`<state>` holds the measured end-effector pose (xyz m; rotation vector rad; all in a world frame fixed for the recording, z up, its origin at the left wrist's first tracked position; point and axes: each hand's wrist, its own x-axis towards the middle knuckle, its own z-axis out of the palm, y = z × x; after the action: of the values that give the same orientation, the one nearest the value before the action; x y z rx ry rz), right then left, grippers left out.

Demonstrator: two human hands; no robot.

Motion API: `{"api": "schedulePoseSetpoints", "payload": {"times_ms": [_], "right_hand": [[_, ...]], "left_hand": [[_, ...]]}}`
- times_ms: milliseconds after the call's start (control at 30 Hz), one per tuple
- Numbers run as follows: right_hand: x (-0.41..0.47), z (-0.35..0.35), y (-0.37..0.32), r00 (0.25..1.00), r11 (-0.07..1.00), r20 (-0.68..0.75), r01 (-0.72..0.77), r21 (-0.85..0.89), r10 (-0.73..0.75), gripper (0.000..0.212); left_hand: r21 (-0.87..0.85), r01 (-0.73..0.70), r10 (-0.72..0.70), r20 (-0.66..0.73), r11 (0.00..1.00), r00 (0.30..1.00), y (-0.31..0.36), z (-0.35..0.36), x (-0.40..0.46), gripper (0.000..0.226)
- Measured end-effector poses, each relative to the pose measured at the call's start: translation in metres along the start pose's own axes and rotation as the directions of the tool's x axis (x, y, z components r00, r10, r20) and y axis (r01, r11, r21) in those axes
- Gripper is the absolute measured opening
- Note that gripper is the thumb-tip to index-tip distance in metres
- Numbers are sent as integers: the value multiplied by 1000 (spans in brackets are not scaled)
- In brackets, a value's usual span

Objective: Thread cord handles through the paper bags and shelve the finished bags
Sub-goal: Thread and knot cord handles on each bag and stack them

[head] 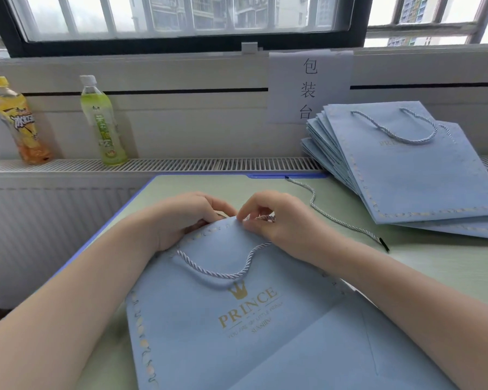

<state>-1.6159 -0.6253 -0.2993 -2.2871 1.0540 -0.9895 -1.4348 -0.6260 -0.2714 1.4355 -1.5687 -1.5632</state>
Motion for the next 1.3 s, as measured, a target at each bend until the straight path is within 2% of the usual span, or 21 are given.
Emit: {"api": "schedulePoseSetpoints", "payload": {"times_ms": [100, 200, 333, 433, 500, 567, 633, 667, 700, 767, 800, 833, 900, 967, 1100, 1167, 1200, 1267, 1300], "right_hand": [[2, -1, 1, 1000, 999, -27, -15, -29, 14, 20], [1, 0, 0, 999, 994, -25, 19, -106, -22, 19], [0, 2, -2, 999, 987, 3, 53, -155, -53, 18], [-2, 1, -3, 998, 993, 59, 16, -115, -9, 13], [-2, 1, -4, 995, 999, 92, -25, -34, 28, 11], [-3, -1, -6, 992, 995, 110, -71, 75, 62, 10], [-2, -6, -10, 985, 954, 101, -159, 254, 137, 12], [-2, -8, -12, 976, 891, 99, -216, 399, 192, 14], [0, -11, -13, 964, 784, 105, -261, 564, 245, 17], [3, -17, -14, 940, 574, 63, -257, 777, 335, 21], [4, -20, -14, 928, 527, 7, -218, 821, 372, 21], [5, -23, -13, 916, 527, -60, -173, 832, 396, 20], [5, -26, -10, 897, 641, -199, -113, 759, 395, 16], [4, -26, -8, 888, 743, -288, -85, 664, 359, 14], [5, -20, -8, 899, 868, -363, -36, 495, 244, 16], [7, -17, -1, 889, 975, -425, -92, 202, 172, 14], [6, -17, 3, 891, 988, -429, -151, 25, 147, 14], [6, -20, 9, 921, 925, -337, -286, -251, 194, 26], [6, -24, 9, 928, 886, -258, -344, -310, 270, 34]], "left_hand": [[-85, 8, -1, 85, 996, 996, -4, -4, 2, 33], [-48, 15, -7, 168, 999, 986, -10, -10, 4, 22], [27, 29, -33, 157, 999, 987, -15, -14, 9, 17], [96, 31, -41, 107, 995, 993, -15, -12, 11, 23], [104, 16, -18, 23, 994, 1000, -13, -8, 11, 8], [117, 10, -2, -69, 993, 998, -11, -5, 10, 17], [161, -13, 32, -115, 987, 993, -9, -1, 9, 11], [213, -29, 58, -133, 977, 989, -9, -1, 10, 12], [270, -41, 83, -146, 962, 986, -9, 0, 9, 15], [354, -64, 113, -119, 933, 986, -7, 2, 7, 14], [385, -63, 105, -90, 921, 990, -7, 3, 7, 13], [423, -54, 96, -80, 905, 992, -7, 5, 6, 11], [543, -56, 143, -119, 838, 983, -7, 4, 7, 13], [644, -85, 281, -207, 761, 937, -8, -1, 11, 20], [706, -37, 495, -458, 707, 738, -10, -16, 17, 27], [699, 11, 538, -560, 715, 630, -11, -21, 17, 26], [690, 27, 548, -598, 723, 585, -12, -22, 17, 27], [672, 54, 557, -653, 739, 513, -12, -23, 15, 29], [665, 55, 562, -670, 745, 485, -12, -24, 15, 29]]}}
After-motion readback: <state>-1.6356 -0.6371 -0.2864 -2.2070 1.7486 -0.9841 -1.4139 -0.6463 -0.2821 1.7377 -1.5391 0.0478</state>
